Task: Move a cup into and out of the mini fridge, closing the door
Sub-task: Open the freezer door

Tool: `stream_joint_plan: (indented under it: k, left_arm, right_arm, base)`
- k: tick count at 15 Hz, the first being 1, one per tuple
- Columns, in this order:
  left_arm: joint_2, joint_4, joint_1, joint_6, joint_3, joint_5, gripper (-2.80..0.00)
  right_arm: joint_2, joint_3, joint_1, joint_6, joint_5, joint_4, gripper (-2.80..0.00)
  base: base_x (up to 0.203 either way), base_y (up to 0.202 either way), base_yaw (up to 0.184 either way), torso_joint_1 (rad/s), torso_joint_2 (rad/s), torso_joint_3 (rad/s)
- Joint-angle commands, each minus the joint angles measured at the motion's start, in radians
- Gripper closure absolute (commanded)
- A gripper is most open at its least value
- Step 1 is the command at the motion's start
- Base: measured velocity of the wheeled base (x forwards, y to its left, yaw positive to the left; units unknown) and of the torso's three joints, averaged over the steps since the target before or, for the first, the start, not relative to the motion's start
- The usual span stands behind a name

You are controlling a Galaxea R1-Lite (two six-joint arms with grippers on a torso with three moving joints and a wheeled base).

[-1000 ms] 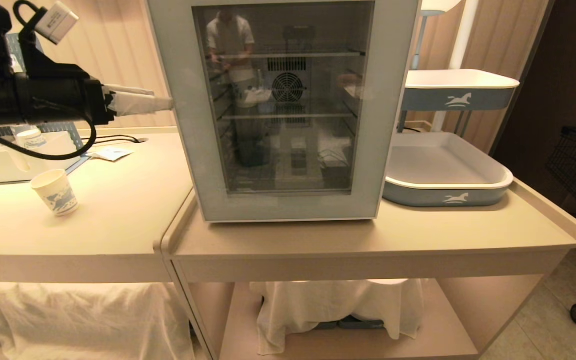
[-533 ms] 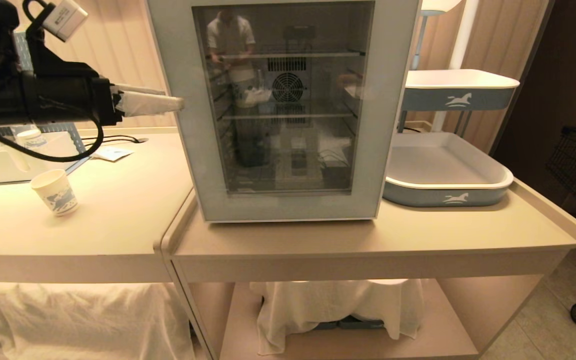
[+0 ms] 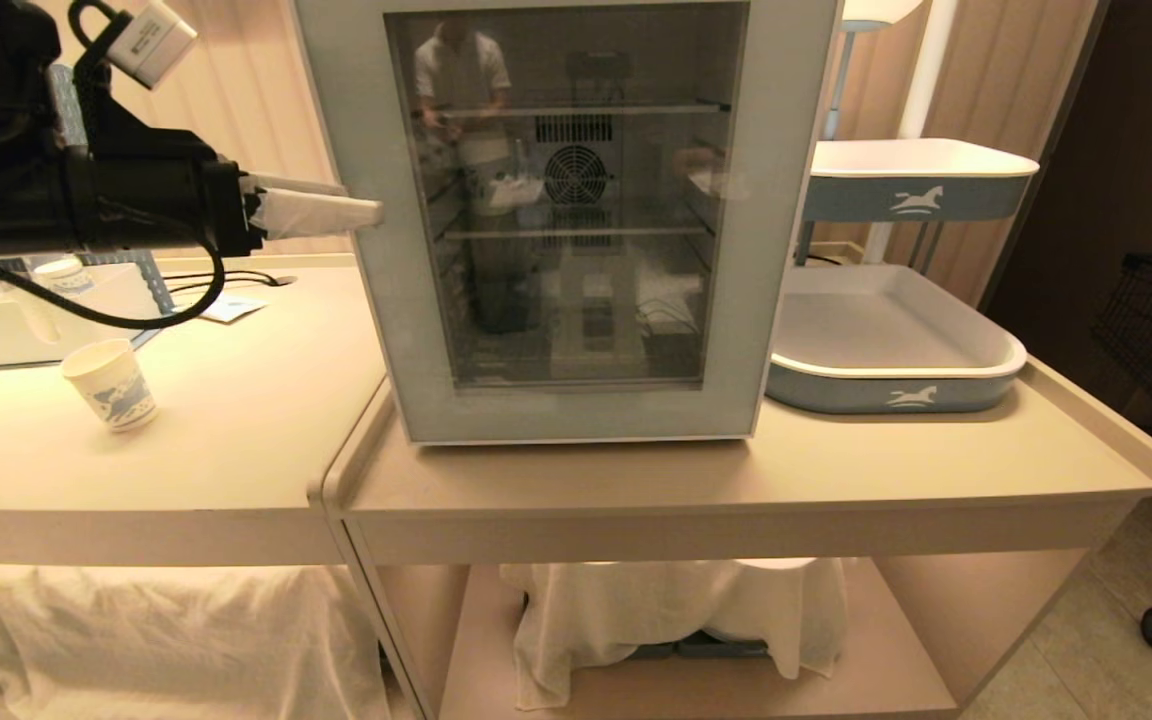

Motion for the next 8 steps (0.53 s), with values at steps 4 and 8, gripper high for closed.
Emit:
stream_joint_plan:
  k: [4,8]
  left_arm:
    - [-0.001,0.004,0.001,0.019,0.021,-0.001,-2.8]
    - [-0.038,-0.007,0.031,0.036,0.07,0.029,-2.8]
  right_arm:
    - [0.0,0.0,0.0,-0.001,0.001,-0.001,0.0]
    - [0.0,0.0,-0.001,-0.001,0.001,-0.001,0.0]
  base:
    - [0.0,0.0,0.0,0.0,0.0,0.0]
    - [0.0,0.0,0.0,0.0,0.0,0.0]
